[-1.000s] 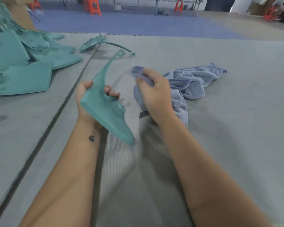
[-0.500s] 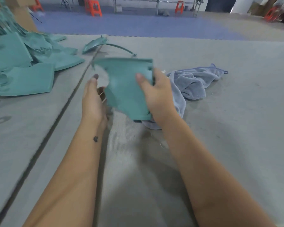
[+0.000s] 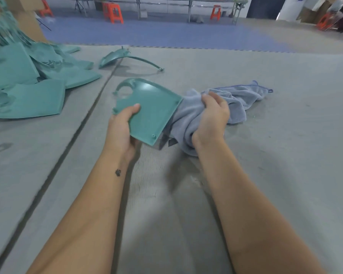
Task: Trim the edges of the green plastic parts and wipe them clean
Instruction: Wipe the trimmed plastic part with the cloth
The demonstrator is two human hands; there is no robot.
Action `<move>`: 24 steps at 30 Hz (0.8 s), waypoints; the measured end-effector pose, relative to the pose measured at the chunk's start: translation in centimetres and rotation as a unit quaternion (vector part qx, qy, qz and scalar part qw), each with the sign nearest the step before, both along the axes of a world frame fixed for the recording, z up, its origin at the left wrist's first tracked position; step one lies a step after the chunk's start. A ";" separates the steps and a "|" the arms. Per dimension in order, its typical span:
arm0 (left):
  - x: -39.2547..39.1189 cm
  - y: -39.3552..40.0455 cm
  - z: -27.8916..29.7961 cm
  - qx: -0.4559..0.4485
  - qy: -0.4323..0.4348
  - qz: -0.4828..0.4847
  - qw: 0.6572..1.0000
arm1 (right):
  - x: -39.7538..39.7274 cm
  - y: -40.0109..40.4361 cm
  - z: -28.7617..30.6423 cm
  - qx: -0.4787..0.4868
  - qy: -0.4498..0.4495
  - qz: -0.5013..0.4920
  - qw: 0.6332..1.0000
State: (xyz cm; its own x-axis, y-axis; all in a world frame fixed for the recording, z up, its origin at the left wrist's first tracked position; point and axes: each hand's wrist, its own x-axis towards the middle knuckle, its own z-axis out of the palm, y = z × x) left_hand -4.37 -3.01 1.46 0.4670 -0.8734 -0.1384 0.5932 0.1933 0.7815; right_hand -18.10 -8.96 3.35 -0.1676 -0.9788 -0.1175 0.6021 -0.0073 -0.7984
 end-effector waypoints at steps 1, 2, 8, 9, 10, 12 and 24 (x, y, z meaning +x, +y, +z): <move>0.3 0.0 0.0 0.001 -0.004 0.011 1.000 | -0.6 -0.2 0.0 -0.003 0.005 -0.034 0.999; 0.5 0.0 0.0 0.007 -0.010 0.014 1.000 | -0.9 -0.5 0.1 -0.006 0.008 -0.050 0.999; -0.1 0.6 0.1 0.051 -0.098 -0.059 0.992 | -0.6 0.2 -0.2 -0.186 0.287 -0.069 0.937; -0.3 0.6 0.1 0.045 -0.097 -0.067 0.992 | -0.1 0.6 -0.5 -0.219 0.342 -0.035 0.913; -0.6 0.5 0.1 0.035 -0.086 -0.075 0.993 | 0.6 0.9 -0.9 -0.239 0.394 0.014 0.888; -1.0 0.5 0.2 0.009 -0.050 -0.089 0.995 | 1.9 1.7 -1.7 -0.244 0.497 0.136 0.821; 1.0 0.8 0.1 -0.024 0.040 -0.093 0.995 | 2.5 3.9 -0.9 -0.317 0.455 0.320 0.769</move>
State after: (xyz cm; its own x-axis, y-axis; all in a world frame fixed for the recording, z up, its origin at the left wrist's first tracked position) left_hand -3.40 -2.21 1.58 0.2860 -0.9501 -0.1242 0.6827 0.1111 0.7222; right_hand -15.60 -5.10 2.45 0.6413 -0.7075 0.2971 -0.1604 -0.5023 -0.8497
